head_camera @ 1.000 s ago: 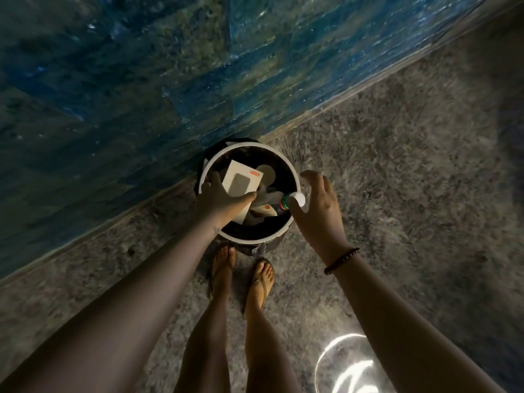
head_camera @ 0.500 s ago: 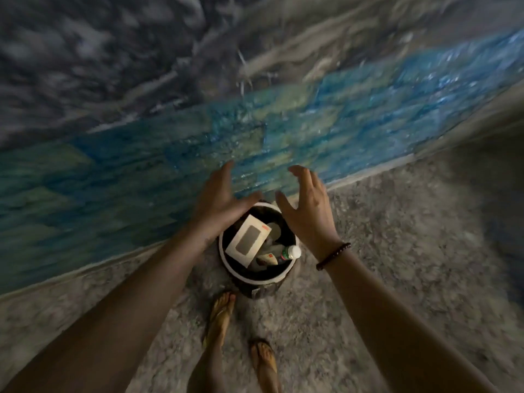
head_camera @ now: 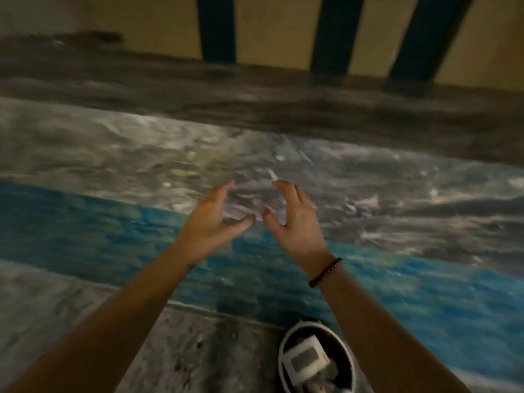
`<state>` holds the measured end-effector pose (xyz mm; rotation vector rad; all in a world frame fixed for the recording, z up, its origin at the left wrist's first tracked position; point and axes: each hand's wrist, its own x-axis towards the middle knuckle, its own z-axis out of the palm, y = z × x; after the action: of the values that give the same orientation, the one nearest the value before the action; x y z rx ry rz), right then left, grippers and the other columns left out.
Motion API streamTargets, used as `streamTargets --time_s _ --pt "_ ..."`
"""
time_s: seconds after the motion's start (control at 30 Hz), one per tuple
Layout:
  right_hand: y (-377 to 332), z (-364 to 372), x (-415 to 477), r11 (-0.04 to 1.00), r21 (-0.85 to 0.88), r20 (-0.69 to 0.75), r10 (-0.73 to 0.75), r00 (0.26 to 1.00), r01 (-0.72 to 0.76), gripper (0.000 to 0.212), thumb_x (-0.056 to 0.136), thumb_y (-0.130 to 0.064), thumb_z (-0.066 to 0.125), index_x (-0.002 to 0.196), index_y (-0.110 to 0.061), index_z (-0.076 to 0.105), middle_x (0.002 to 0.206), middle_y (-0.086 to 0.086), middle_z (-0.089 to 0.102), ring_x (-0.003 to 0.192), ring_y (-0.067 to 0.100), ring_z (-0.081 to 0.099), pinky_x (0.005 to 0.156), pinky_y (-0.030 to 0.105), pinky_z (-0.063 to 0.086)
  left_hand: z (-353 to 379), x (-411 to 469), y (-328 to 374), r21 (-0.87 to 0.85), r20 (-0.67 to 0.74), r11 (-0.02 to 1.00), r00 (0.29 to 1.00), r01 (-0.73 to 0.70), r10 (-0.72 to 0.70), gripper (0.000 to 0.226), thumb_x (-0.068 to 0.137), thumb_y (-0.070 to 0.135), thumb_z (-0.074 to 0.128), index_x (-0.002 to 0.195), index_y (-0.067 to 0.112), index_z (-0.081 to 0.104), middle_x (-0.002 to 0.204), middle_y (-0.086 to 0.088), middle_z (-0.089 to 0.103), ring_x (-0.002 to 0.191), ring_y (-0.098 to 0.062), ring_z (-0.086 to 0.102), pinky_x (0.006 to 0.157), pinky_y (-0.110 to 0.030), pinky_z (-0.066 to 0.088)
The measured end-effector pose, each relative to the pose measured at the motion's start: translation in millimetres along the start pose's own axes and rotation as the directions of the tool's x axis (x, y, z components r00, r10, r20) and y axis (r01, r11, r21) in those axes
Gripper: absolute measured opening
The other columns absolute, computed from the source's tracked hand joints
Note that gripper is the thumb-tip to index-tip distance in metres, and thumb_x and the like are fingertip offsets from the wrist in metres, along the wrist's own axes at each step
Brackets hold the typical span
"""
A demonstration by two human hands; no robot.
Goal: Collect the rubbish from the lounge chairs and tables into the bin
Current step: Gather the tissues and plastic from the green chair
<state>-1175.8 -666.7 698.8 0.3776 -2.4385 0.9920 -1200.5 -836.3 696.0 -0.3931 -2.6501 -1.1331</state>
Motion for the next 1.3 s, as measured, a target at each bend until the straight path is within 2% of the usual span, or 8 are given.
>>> streamTargets --time_s 0.2,0.47,0.6,0.7,0.8,0.97,1.17,1.3 --pt "-146 83 62 0.942 0.193 0.074 -0.292 0.954 0.274 0.044 0.083 -0.024 0.063 0.121 -0.008 0.048 0.119 0.013 0.054 0.113 0.030 0.050 0.095 0.046 0.042 -180 -51 -48 0.144 -0.287 0.979 0.953 0.140 -0.094 0.082 0.067 0.050 0.067 0.137 0.020 0.038 0.131 -0.010 0.051 0.117 -0.025 0.051 0.098 -0.036 0.043" --pt "-450 236 26 0.626 0.520 0.078 -0.712 0.698 0.581 0.042 0.083 -0.024 0.063 0.120 -0.005 0.050 0.117 0.013 0.057 0.110 0.031 0.053 0.094 0.044 0.043 -445 -274 -116 0.269 -0.694 0.802 0.685 0.533 -0.222 0.083 0.067 0.059 0.060 0.137 0.021 0.037 0.131 -0.007 0.051 0.120 -0.024 0.049 0.099 -0.036 0.042" --pt "-607 292 -48 0.421 0.693 0.031 -0.829 0.558 0.586 0.040 0.084 -0.024 0.062 0.119 -0.007 0.051 0.116 0.012 0.057 0.108 0.030 0.054 0.092 0.042 0.045 -546 -417 -123 0.226 -0.825 0.672 0.505 0.706 -0.253 0.091 0.061 0.068 0.051 0.138 0.023 0.036 0.134 -0.004 0.048 0.123 -0.021 0.046 0.101 -0.035 0.039" --pt "-705 323 -110 0.292 0.778 -0.001 -0.884 0.467 0.556 0.040 0.085 -0.024 0.061 0.119 -0.008 0.050 0.115 0.011 0.057 0.107 0.029 0.053 0.091 0.040 0.045 -604 -519 -123 0.143 -0.909 0.598 0.343 0.789 -0.236 0.083 0.067 0.059 0.064 0.136 0.019 0.040 0.133 -0.006 0.050 0.120 -0.021 0.049 0.101 -0.036 0.041" --pt "-780 351 -164 0.212 0.851 0.003 -0.917 0.400 0.481 0.040 0.084 -0.021 0.062 0.119 -0.007 0.051 0.117 0.011 0.057 0.110 0.027 0.052 0.093 0.035 0.042 -646 -608 -126 0.069 -0.955 0.520 0.207 0.852 -0.212 0.073 0.072 0.049 0.070 0.134 0.024 0.042 0.133 -0.002 0.048 0.112 -0.013 0.049 0.092 -0.023 0.040" --pt "-885 416 -239 0.128 0.906 0.023 -0.967 0.255 0.404 0.041 0.083 -0.021 0.064 0.120 -0.007 0.051 0.120 0.014 0.055 0.112 0.028 0.052 0.091 0.035 0.042 -691 -720 -153 -0.111 -0.975 0.398 -0.023 0.911 -0.221 0.074 0.074 0.047 0.068 0.137 0.023 0.038 0.135 -0.006 0.046 0.120 -0.022 0.047 0.101 -0.036 0.040" --pt "-1008 517 -315 0.070 0.949 0.022 -0.987 0.157 0.308 0.041 0.086 -0.025 0.060 0.123 -0.011 0.047 0.122 0.010 0.052 0.113 0.022 0.049 0.086 0.021 0.033 -760 -823 -220 -0.223 -0.962 0.286 -0.162 0.932 -0.221 0.072 0.077 0.047 0.066 0.138 0.025 0.036 0.137 -0.006 0.045 0.122 -0.019 0.045 0.097 -0.033 0.038" --pt "-1103 578 -340 0.047 0.970 0.013 -0.990 0.143 0.239 0.039 0.085 -0.024 0.060 0.121 -0.010 0.049 0.120 0.011 0.053 0.110 0.024 0.050 0.084 0.027 0.039 -841 -867 -266 -0.247 -0.957 0.240 -0.197 0.939 -0.213 0.070 0.077 0.044 0.067 0.137 0.021 0.039 0.135 -0.008 0.047 0.118 -0.020 0.049 0.095 -0.032 0.041"
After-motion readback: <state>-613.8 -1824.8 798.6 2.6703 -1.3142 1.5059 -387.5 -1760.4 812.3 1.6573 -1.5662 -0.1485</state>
